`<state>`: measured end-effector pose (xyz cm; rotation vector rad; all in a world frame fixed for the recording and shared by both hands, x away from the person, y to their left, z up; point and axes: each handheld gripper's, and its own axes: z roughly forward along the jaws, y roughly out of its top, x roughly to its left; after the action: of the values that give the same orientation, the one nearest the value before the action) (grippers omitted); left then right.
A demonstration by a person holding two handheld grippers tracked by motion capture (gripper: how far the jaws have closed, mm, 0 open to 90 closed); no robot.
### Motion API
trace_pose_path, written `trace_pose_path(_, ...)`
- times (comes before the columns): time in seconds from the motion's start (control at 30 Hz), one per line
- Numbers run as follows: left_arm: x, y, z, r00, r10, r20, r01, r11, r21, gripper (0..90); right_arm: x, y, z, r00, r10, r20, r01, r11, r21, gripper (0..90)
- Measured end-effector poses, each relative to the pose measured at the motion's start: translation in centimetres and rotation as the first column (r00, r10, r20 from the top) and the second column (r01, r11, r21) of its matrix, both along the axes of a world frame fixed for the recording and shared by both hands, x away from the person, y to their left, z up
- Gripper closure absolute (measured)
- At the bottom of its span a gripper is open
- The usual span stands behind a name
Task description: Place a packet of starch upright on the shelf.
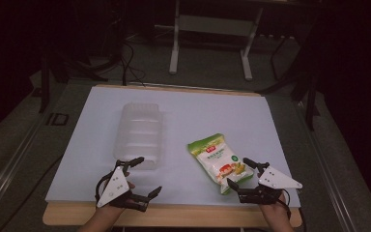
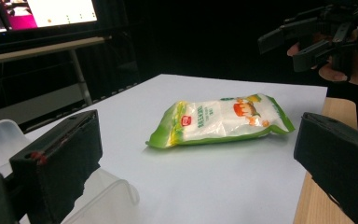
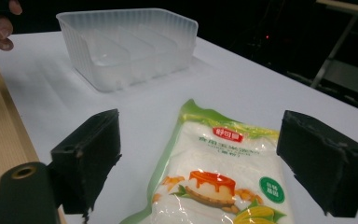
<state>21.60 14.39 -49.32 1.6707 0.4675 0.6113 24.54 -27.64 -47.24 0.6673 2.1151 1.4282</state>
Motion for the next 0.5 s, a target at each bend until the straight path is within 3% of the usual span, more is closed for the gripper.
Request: trace_pose_path(0.5,0.0,-0.04,-0.05,1.0,-0.001,-0.001,0.001,1.0,0.005,1.2,0.21,0.49,-0.3,0.9956,0.084,-0.043,-0.084,0.996,-0.014,13.4)
